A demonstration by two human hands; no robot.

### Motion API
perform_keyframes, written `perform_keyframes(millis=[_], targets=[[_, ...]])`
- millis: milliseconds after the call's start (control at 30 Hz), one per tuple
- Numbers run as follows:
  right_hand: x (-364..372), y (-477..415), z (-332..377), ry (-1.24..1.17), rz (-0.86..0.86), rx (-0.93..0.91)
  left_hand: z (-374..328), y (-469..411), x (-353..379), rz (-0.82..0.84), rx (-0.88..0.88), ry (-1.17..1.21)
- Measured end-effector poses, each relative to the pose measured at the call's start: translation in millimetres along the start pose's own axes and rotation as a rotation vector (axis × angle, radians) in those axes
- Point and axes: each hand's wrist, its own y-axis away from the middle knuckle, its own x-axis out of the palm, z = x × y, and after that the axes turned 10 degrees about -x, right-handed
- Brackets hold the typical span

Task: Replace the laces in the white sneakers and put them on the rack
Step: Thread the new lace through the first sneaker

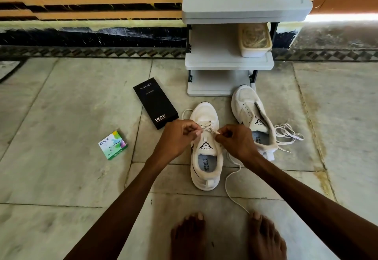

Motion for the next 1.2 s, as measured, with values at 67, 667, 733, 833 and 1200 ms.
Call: perform_keyframes(millis=[67, 667, 733, 833, 1200], targets=[[1.4, -5.5, 0.7, -0.063, 0.024, 0.038, -2.6, -5.5, 6.6, -0.06, 0.0, -0.012], [-5.3, -8.7, 7.0, -0.194, 0.085, 0.115, -20.3, -21.6, 37.3, -0.178, 0.074, -0.62], [-4.0, -7.3, 6.7, -0.168, 0.068, 0.092, -20.7, -21.0, 41.9, -0.215, 0.075, -0.65], [-1.9, -4.3, 6.9, -0.143, 0.047, 0.061, -22.0, -20.7, 46.8, -0.242, 0.062, -0.709], [-1.6, -3.0, 10.8, -0.093, 0.069, 0.028, -27.7, -24.1, 50.1, -0.125, -0.3, -0.362]])
